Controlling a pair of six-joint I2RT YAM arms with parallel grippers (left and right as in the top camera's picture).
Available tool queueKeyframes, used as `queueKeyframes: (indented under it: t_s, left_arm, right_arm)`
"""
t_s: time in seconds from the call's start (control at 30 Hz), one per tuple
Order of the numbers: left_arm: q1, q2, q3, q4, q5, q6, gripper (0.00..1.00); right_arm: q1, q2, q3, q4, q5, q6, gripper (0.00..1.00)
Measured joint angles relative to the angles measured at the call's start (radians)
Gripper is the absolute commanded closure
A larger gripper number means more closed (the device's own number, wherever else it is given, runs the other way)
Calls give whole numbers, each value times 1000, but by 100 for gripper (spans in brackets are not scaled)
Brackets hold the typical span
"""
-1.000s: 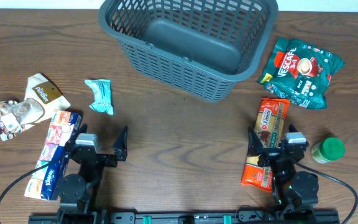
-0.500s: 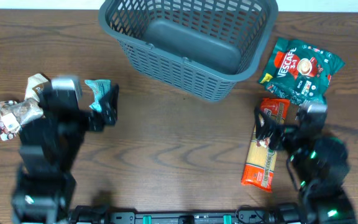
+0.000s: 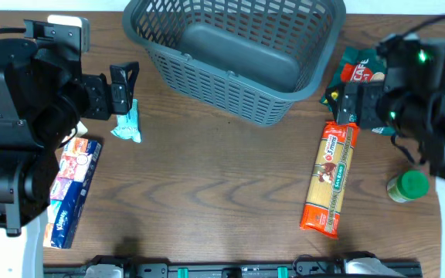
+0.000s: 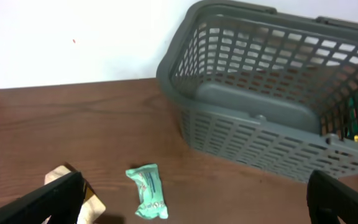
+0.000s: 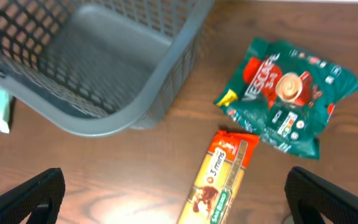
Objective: Pack container
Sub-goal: 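Reach both grippers to the basket's near rim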
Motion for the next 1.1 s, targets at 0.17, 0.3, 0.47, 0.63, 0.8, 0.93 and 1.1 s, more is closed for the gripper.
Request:
queueKeyframes:
  t_s: [0.17,0.3,0.47,0.63,0.8,0.93,1.1]
  left_arm:
    - [-3,6,0,-2,5,0,1]
    - [-7,50,7,10,8,0,1]
    - [-7,188,61,14,8,0,5]
    - [-8,320,140,25,7,5,16]
    - [-24,354,188,84,7,3,31]
    - [-57,353,211,132,7,2,57]
    - [-109,360,211,161,7,13,75]
  right_arm:
    - [0,64,4,12,-17,0,1]
    - [0,117,39,10,-48,0,1]
    - [0,201,182,3,-101,2,99]
    - [0,236,325,-42,-130,22,99]
    - [31,235,369,-114,-142,27,99]
    - [102,252,369,-165,-145,27,99]
    - [200,306,369,-203,-138,23,99]
